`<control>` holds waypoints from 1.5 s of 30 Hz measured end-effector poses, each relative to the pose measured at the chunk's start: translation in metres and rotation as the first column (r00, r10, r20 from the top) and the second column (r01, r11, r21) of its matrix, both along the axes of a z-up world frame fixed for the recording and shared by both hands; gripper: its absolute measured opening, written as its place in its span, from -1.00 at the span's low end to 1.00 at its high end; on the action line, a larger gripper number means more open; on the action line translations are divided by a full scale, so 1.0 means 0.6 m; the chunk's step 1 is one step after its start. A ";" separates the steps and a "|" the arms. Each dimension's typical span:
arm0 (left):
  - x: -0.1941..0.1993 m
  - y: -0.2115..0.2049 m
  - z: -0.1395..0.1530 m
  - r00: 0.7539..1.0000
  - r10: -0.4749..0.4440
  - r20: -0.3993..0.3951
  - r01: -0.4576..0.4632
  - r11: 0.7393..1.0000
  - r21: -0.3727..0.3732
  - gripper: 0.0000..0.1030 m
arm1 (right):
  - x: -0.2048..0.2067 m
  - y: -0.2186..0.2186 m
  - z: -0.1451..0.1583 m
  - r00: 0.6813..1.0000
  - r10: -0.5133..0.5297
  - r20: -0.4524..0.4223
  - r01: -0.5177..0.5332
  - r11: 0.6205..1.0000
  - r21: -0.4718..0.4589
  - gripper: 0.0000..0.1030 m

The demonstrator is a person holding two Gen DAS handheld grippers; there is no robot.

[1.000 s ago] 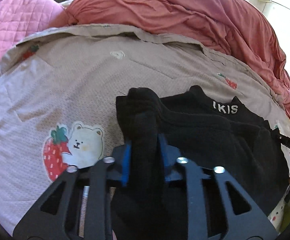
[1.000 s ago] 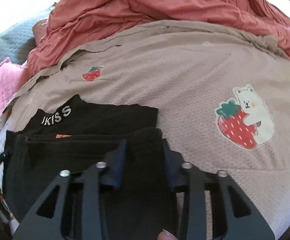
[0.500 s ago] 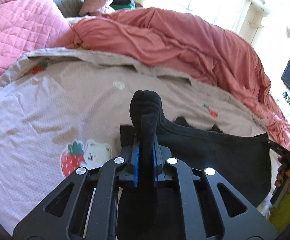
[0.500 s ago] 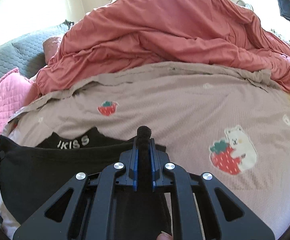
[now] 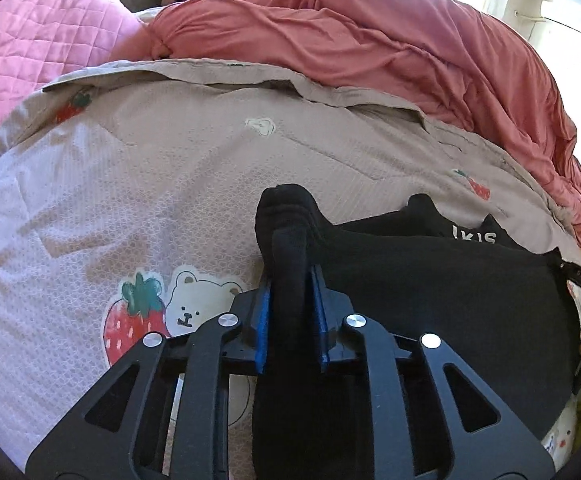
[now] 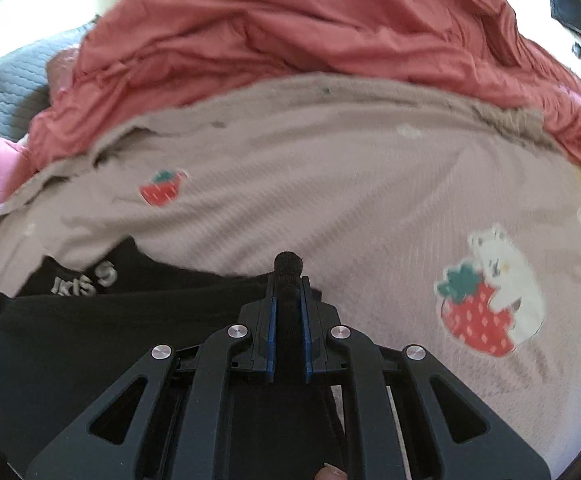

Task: Fold small clothes

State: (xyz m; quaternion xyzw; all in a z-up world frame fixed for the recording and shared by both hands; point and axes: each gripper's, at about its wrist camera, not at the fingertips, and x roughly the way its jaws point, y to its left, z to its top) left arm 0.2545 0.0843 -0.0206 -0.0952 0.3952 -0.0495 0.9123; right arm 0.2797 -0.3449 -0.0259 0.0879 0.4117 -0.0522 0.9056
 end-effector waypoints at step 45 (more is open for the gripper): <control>-0.128 0.014 0.100 0.985 0.107 0.132 -0.109 0.994 0.002 0.76 | -0.205 0.092 0.071 0.981 0.153 0.122 -0.154 0.988 0.000 0.82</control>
